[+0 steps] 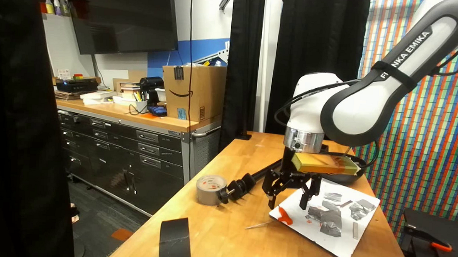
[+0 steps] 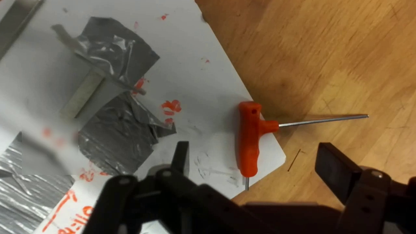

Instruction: Put the orange object in the bowl

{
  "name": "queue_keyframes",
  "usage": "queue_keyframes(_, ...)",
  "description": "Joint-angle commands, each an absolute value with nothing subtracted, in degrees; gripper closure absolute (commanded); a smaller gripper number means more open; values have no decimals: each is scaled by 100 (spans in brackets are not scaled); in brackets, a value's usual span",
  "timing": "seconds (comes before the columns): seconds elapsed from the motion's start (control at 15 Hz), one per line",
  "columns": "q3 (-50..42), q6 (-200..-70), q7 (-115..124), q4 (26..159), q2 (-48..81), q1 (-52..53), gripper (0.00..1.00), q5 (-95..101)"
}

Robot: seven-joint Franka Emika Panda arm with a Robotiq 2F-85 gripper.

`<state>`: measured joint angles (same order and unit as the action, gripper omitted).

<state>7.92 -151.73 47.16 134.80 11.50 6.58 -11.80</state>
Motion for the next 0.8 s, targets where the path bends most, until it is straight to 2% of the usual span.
queue_keyframes(0.0,723,-15427,4431,13434,1286,713,0,-1389)
queue_keyframes(0.73,698,-15441,4089,13407,1481,722,0,-1604)
